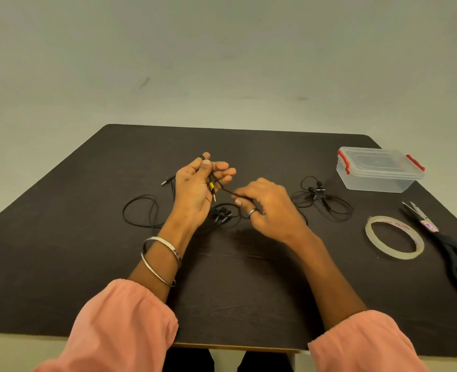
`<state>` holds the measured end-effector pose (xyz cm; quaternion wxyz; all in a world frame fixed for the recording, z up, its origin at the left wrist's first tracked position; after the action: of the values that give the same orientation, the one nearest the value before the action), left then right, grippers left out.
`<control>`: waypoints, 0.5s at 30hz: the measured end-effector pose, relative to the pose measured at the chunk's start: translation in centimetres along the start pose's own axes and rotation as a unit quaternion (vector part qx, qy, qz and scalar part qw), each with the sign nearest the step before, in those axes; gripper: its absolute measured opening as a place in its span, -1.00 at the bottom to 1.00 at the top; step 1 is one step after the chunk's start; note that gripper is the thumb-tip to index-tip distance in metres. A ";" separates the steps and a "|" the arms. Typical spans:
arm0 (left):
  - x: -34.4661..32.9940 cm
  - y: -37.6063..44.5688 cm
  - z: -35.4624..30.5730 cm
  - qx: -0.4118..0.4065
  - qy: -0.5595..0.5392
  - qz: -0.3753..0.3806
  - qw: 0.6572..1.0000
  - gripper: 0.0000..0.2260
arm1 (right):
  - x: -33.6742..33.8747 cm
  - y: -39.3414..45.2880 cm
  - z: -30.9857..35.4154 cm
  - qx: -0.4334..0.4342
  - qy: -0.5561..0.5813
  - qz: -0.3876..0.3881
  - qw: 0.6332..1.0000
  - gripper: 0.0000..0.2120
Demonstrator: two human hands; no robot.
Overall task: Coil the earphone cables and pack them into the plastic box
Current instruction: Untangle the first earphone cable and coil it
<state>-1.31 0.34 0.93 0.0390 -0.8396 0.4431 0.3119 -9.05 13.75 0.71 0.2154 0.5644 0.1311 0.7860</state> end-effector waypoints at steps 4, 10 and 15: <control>-0.1 -0.1 0.6 -0.007 0.125 0.025 0.992 -0.80 | 0.8 -0.3 0.1 -0.064 0.179 -0.042 0.981 -0.76; -0.7 -0.7 1.8 0.018 0.328 0.136 0.935 -0.69 | 1.9 -0.4 0.1 -0.118 0.391 -0.112 0.906 -0.72; -2.0 -1.5 2.0 0.060 0.331 0.253 0.907 -0.70 | 3.3 -0.8 -0.8 -0.160 0.375 -0.183 0.895 -0.78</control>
<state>-2.02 3.38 0.11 -0.1397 -0.7503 0.6460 -0.0123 -10.55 16.05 2.80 0.3777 0.1521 0.1758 0.8963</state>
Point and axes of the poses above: each hand's wrist, its own y-axis towards the middle knuckle, its own x-axis out of the back of the hand, z = x × y, the point moved 2 cm from there along y, towards the middle knuckle, and after that the axes turned 8 degrees about z, right-handed, at the moved point
